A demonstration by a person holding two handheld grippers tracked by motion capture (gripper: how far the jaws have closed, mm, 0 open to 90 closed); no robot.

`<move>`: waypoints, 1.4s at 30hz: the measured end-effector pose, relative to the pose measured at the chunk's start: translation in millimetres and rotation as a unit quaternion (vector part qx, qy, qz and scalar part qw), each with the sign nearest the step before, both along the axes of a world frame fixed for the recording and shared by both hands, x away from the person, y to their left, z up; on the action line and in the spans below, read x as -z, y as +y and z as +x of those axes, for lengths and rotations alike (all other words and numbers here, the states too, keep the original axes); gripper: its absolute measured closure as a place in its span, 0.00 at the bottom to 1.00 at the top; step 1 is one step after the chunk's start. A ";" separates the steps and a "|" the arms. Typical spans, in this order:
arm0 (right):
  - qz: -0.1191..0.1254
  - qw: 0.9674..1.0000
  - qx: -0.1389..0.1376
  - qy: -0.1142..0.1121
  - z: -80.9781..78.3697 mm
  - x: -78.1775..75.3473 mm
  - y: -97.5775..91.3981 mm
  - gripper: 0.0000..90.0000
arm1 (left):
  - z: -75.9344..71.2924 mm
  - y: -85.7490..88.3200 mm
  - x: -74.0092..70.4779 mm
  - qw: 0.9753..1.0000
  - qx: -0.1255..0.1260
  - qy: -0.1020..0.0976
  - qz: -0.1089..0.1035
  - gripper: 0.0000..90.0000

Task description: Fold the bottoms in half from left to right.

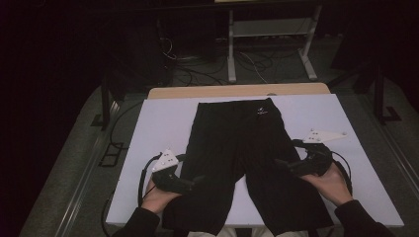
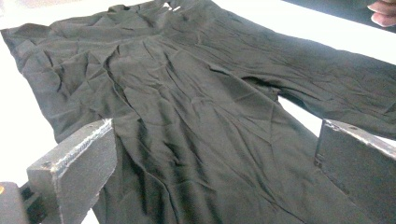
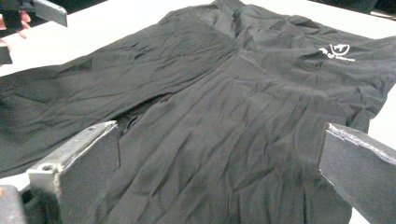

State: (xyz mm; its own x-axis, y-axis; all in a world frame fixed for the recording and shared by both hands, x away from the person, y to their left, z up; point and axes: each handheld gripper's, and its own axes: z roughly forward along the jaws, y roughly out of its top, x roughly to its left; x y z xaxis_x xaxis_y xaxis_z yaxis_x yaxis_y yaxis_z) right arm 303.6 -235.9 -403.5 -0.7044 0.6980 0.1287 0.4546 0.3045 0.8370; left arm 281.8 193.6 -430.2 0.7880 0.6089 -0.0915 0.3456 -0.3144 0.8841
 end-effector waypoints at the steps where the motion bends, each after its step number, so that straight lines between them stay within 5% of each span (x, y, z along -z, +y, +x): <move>1: -0.001 1.000 -0.001 0.001 1.9 -0.3 1.5 0.00 | -0.1 -0.3 -0.1 1.000 0.000 -0.001 0.000 0.00; 22: 0.002 0.999 -0.029 -0.013 35.0 -23.6 42.3 0.00 | -1.1 -1.4 -0.5 1.000 0.000 -0.002 0.001 0.00; 42: 0.002 1.000 -0.022 -0.009 76.9 -29.3 73.3 0.00 | -2.3 -1.3 -0.7 1.000 -0.002 -0.003 -0.002 0.00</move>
